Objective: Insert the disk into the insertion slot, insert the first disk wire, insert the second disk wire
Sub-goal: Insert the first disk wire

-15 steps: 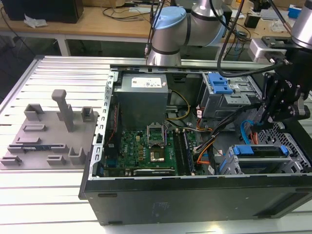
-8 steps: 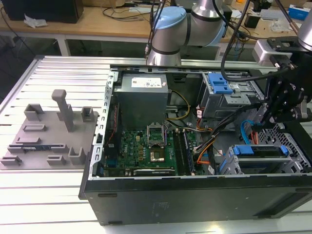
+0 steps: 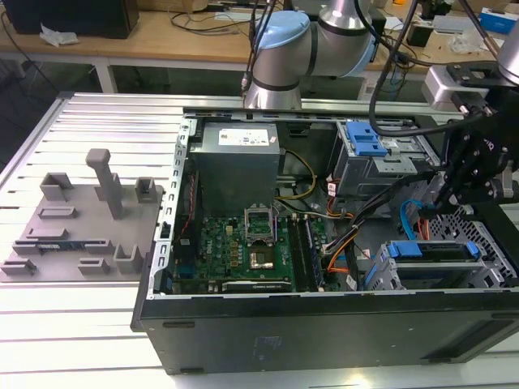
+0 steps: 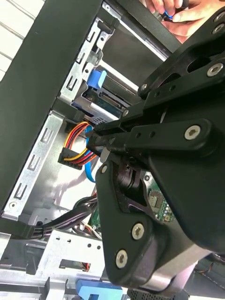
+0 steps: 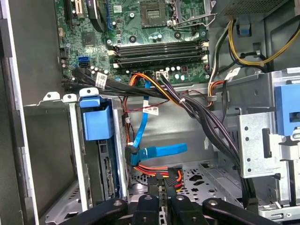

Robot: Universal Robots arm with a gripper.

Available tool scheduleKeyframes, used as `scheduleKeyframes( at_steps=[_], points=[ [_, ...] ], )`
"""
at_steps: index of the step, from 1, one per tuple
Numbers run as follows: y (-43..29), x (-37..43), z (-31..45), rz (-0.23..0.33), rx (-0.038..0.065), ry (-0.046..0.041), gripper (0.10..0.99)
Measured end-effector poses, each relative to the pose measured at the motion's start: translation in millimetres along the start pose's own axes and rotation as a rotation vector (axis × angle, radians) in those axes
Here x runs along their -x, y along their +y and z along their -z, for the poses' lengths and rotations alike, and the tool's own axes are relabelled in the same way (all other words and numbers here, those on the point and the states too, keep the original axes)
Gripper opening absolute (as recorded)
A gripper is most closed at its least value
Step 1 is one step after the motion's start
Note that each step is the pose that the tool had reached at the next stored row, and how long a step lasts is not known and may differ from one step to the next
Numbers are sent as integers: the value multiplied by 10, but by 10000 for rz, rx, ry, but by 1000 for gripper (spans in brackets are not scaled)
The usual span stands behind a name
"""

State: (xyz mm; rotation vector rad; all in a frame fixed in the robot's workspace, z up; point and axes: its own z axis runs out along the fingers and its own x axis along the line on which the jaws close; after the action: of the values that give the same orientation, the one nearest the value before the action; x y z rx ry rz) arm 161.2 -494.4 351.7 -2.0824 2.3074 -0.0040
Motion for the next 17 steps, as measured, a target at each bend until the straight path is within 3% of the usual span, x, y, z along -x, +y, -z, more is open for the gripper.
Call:
scheduleKeyframes(
  at_steps=[10, 17],
  points=[
    [-6, -32, 1, 115, 9, 24, 169],
    [-20, -105, 10, 254, 40, 44, 169]
  ],
)
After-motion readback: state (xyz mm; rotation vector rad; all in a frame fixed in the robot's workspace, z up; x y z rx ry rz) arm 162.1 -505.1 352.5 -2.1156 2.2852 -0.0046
